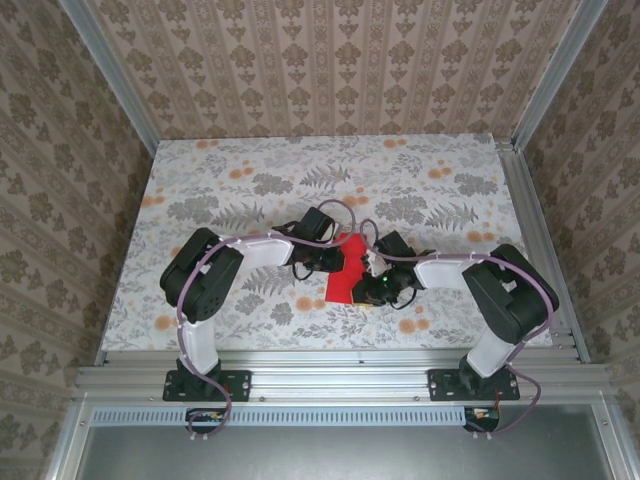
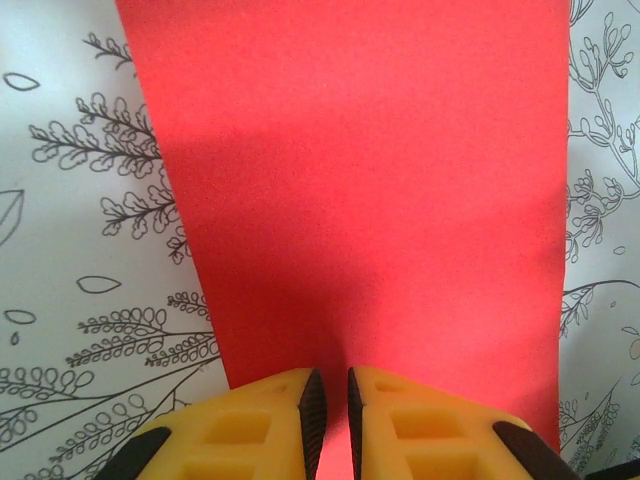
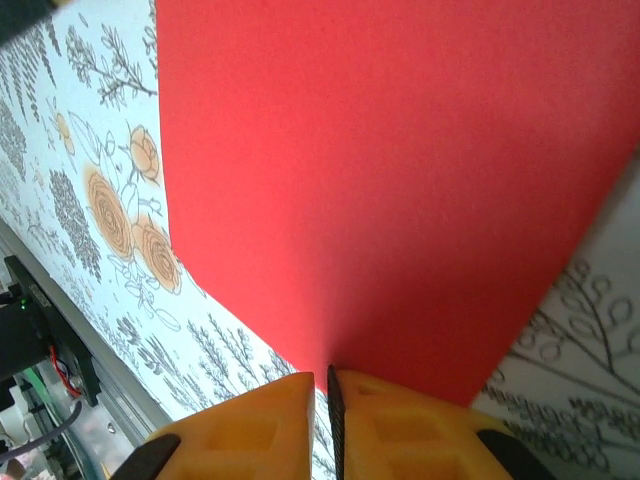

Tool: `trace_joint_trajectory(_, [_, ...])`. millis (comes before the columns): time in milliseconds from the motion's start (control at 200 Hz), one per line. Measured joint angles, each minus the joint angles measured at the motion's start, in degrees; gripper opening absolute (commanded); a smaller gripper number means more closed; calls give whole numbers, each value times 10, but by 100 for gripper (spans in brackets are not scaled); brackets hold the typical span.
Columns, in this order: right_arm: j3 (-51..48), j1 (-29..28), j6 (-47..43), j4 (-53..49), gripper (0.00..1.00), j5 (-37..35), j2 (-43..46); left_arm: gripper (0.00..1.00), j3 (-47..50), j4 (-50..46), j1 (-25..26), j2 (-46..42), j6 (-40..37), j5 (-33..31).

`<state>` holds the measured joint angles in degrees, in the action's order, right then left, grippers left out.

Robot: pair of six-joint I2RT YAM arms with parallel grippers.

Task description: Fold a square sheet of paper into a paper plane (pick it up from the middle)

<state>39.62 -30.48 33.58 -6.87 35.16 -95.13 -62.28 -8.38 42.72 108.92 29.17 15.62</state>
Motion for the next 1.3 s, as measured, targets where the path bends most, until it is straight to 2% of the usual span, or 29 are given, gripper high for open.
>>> trace_joint_trajectory(275, [-21,9,16,-20,17,2,33,20,1,2,0,0,-7,2])
trace_joint_trajectory(515, [0,62,76,6,17,9,51,20,3,6,0,0,-19,6])
trace_joint_trajectory(730, [59,68,97,52,17,14,-7,20,5,7,0,-2,-24,6])
trace_joint_trajectory(975, [86,72,80,53,15,7,-78,20,8,9,0,-4,-30,5])
trace_joint_trajectory(1300, [95,88,25,39,13,-20,-86,20,11,11,1,-7,-42,2])
